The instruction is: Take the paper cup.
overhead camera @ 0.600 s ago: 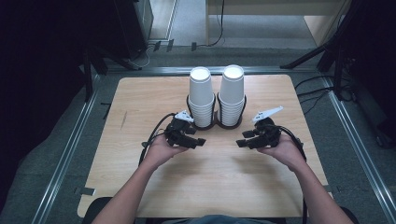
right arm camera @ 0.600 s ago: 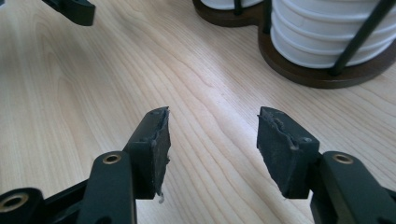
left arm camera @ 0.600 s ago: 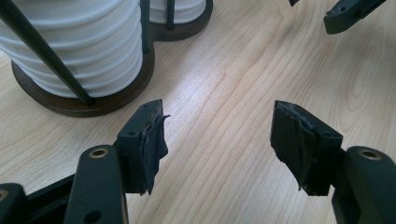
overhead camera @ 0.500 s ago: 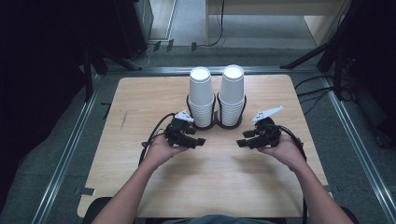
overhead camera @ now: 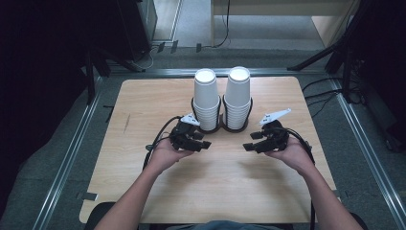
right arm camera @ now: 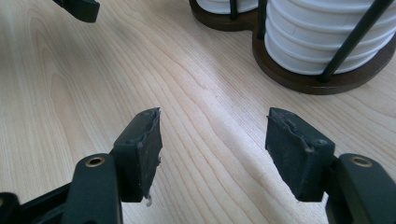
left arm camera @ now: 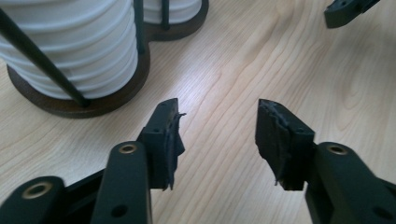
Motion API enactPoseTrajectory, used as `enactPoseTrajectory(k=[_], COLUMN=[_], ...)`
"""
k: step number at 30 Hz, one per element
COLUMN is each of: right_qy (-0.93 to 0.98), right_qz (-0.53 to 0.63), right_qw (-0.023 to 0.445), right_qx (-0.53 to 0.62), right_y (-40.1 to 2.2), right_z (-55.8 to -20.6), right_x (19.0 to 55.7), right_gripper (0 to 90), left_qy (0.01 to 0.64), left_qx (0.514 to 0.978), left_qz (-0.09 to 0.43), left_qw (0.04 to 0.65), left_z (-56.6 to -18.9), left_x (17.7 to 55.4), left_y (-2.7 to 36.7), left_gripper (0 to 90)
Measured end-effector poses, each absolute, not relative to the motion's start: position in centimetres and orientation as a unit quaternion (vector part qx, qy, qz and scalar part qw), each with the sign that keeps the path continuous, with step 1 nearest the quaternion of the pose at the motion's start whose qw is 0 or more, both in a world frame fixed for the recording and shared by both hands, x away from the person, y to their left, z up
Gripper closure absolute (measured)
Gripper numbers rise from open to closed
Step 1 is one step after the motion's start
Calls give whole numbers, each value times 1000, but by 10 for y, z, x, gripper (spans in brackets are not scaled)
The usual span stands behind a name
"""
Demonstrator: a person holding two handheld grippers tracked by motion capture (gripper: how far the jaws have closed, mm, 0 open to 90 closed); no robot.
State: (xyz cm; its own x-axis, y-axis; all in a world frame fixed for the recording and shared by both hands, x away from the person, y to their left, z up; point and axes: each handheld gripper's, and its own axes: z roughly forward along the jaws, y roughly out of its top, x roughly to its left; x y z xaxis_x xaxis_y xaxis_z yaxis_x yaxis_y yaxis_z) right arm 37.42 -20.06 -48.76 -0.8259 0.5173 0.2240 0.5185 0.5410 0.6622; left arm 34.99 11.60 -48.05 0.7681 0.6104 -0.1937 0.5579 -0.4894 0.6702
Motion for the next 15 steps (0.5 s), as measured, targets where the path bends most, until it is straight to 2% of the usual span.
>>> enactPoseTrajectory(k=[15], right_qy=[-873], right_qz=[-383], right_qw=[-25], right_qx=[-300], right_y=[-206], right_z=[-468], right_x=[379], right_gripper=[314], left_qy=[338], left_qx=[857], left_qz=[46], left_qw=[385], left_z=[-469], left_x=[353], left_y=[93], left_gripper=[827])
